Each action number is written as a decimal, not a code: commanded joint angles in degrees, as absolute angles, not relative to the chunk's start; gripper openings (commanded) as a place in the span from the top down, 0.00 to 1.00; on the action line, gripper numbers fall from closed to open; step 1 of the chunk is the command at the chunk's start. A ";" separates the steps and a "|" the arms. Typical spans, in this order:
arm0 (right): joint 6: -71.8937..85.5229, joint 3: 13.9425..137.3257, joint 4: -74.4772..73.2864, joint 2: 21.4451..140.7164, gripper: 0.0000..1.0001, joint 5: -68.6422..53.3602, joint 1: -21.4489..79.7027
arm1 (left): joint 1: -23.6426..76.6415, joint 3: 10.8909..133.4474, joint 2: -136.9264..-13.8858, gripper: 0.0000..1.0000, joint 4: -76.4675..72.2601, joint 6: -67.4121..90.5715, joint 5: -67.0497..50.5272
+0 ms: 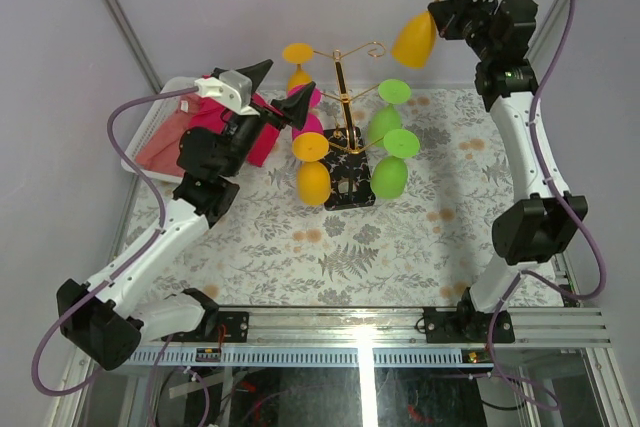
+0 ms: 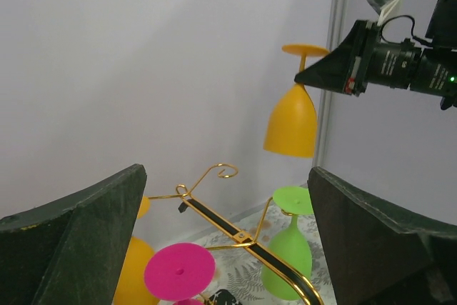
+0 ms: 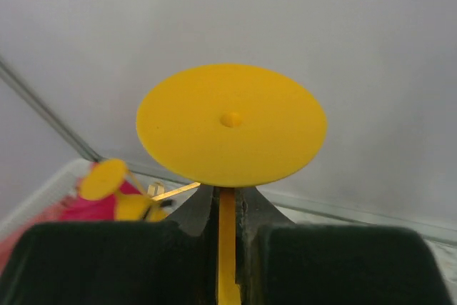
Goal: Place the wine glass upside down on the wine glass rack
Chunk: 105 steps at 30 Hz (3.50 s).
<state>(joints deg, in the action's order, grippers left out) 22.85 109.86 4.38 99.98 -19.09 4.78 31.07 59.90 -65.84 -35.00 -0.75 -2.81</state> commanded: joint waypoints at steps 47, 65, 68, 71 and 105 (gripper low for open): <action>25.13 98.81 65.79 126.60 1.00 -63.28 0.76 | 28.21 64.81 -79.02 0.01 -41.37 -6.04 17.89; 18.80 107.47 60.31 132.94 1.00 -61.68 5.68 | 25.80 63.48 -78.89 0.00 -41.84 -4.43 16.48; 16.94 109.43 58.19 134.17 1.00 -61.00 6.26 | 25.39 63.74 -79.24 0.00 -41.84 -4.20 16.19; 15.32 111.58 56.09 135.62 1.00 -60.34 6.81 | 24.86 64.10 -79.79 0.00 -42.13 -4.18 15.93; 8.20 109.12 57.43 136.45 1.00 -40.70 7.86 | 20.30 66.67 -85.26 0.00 -44.12 -0.36 11.66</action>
<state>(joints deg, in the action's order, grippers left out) 10.41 110.02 53.71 138.91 -45.23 8.10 20.82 64.90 -84.95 -40.07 -1.28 12.40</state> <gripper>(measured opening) 0.055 0.997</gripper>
